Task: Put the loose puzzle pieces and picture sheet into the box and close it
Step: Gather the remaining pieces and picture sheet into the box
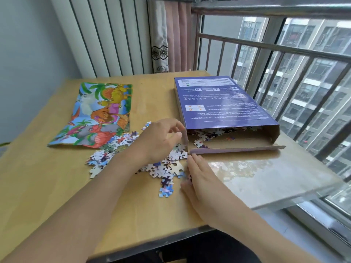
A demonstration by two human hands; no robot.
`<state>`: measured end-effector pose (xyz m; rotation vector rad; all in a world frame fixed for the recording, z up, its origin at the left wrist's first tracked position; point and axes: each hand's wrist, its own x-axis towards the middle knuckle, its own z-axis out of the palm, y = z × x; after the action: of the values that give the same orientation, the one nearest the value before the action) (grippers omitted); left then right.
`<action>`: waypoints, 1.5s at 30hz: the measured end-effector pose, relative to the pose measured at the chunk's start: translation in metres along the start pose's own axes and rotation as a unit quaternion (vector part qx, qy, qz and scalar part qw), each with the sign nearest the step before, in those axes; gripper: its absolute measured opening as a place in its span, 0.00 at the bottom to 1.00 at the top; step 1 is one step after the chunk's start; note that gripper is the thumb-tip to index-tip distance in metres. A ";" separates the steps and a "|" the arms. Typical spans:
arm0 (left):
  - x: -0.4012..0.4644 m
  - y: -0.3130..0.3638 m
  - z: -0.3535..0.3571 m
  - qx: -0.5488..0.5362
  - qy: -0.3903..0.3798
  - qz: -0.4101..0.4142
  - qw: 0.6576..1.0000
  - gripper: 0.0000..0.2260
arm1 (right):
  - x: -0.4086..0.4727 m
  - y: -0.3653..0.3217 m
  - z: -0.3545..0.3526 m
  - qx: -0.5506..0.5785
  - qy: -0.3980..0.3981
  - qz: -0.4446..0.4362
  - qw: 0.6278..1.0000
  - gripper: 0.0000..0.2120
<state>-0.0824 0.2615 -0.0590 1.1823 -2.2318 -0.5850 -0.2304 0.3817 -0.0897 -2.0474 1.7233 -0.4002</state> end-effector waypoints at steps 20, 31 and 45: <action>-0.035 -0.155 -0.069 0.124 0.050 -0.242 0.961 0.22 | 0.095 -0.042 -0.011 -0.092 -0.159 -0.096 0.978 0.66; -0.038 -0.136 -0.072 0.079 0.084 -0.198 0.973 0.22 | 0.127 -0.057 -0.018 -0.137 -0.098 -0.074 0.983 0.61; -0.038 -0.112 -0.059 0.055 0.048 -0.122 0.990 0.13 | 0.151 -0.055 -0.016 -0.165 -0.047 -0.111 0.979 0.20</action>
<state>0.0417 0.2285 -0.0911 1.5214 -2.0759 -0.4929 -0.1632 0.2386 -0.0566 -2.4623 1.5958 -0.0825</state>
